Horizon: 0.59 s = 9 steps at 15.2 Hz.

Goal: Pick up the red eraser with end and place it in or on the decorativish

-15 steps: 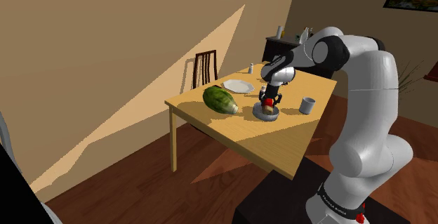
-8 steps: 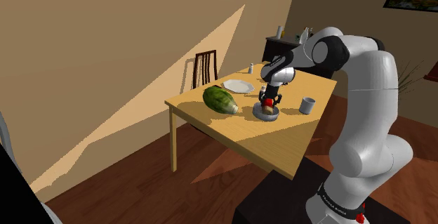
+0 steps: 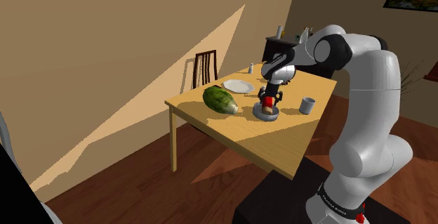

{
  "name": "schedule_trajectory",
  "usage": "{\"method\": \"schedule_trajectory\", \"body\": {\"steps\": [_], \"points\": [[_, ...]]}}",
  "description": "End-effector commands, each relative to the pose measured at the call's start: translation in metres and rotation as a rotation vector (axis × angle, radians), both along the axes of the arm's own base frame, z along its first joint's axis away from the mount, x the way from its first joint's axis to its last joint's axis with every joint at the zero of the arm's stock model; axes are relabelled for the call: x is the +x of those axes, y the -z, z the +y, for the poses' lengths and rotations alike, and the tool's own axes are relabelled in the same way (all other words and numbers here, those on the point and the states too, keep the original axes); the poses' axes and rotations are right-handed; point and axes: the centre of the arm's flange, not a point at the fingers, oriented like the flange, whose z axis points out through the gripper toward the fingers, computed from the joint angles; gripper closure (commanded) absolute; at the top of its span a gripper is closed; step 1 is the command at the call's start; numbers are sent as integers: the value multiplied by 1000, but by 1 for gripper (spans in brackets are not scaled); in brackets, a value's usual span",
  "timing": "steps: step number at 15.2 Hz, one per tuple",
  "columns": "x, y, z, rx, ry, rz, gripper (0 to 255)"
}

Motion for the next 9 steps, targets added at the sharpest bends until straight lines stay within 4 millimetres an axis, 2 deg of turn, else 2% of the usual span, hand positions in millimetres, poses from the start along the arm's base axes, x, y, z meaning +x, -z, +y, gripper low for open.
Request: {"method": "schedule_trajectory", "body": {"steps": [1, 2, 9], "points": [[0, -24, -2, 0, 0, 0, 0], [0, -35, -2, 0, 0, 0, 0], [0, -35, -2, 0, 0, 0, 0]]}}
